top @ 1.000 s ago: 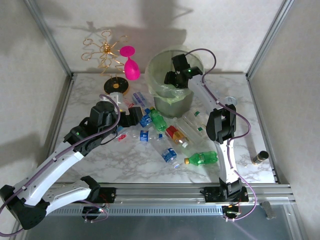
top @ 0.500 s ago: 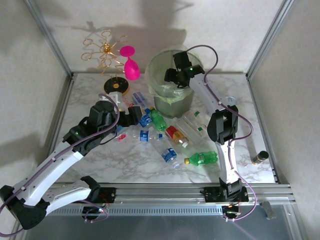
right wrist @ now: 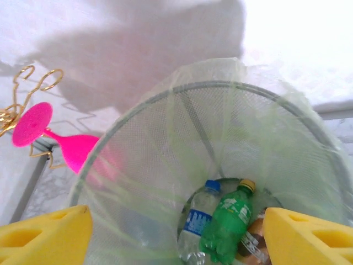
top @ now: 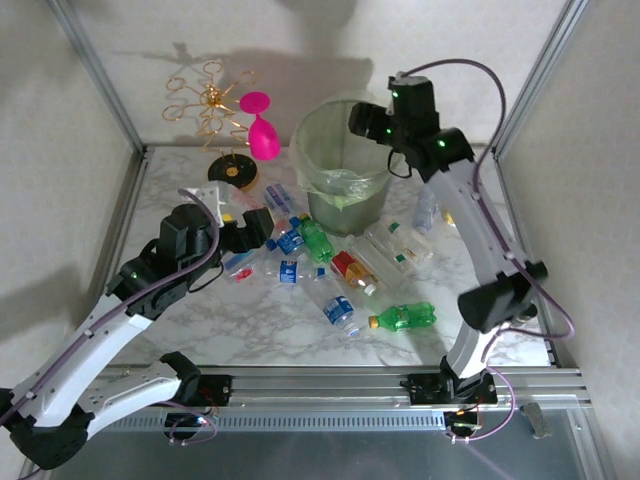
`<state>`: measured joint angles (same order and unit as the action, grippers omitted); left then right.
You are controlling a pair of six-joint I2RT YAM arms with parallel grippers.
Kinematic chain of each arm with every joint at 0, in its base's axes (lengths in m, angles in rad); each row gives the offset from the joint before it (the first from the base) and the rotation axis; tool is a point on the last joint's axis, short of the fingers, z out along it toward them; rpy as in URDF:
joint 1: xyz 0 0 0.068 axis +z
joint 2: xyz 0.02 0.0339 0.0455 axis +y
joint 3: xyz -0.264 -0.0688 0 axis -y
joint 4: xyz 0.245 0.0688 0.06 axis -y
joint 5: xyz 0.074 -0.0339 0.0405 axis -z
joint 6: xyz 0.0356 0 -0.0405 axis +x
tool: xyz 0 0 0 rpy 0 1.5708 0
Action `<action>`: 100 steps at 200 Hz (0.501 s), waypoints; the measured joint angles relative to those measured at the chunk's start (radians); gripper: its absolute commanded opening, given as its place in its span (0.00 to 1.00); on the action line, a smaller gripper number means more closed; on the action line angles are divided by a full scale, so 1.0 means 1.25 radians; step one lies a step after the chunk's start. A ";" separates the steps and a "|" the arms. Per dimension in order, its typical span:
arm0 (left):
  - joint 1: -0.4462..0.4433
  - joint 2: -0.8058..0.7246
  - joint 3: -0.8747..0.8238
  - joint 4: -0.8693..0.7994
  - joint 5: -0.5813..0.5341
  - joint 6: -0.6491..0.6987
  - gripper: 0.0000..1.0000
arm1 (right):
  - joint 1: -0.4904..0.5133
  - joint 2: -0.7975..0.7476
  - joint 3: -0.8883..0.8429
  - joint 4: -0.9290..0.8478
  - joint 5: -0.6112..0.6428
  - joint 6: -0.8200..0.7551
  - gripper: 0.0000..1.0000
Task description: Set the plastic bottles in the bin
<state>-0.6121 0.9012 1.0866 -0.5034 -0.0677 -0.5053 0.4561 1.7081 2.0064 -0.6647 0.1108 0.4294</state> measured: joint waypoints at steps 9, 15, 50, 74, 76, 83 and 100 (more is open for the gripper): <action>0.000 -0.008 0.000 -0.005 0.000 -0.005 0.96 | 0.000 -0.057 -0.067 0.021 -0.002 0.005 0.80; 0.000 -0.012 0.000 -0.008 0.000 -0.009 0.96 | 0.000 -0.096 -0.116 0.039 -0.005 0.013 0.79; 0.000 -0.040 0.000 -0.023 0.000 -0.027 0.96 | 0.000 -0.330 -0.414 0.117 -0.044 0.082 0.75; 0.000 -0.077 -0.002 -0.031 -0.006 -0.030 0.96 | 0.000 -0.462 -0.530 0.097 -0.051 0.125 0.75; 0.000 -0.081 -0.003 -0.032 -0.007 -0.030 0.96 | 0.000 -0.472 -0.538 0.095 -0.052 0.128 0.75; 0.000 -0.096 -0.006 -0.032 -0.008 -0.030 0.96 | 0.000 -0.499 -0.555 0.084 -0.054 0.139 0.75; 0.000 -0.128 -0.022 -0.034 -0.012 -0.029 0.96 | 0.003 -0.559 -0.600 0.045 -0.072 0.179 0.75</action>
<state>-0.6121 0.7410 1.0595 -0.5465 -0.0822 -0.5419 0.4595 1.0092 1.2568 -0.6086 0.0208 0.6537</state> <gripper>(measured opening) 0.962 0.749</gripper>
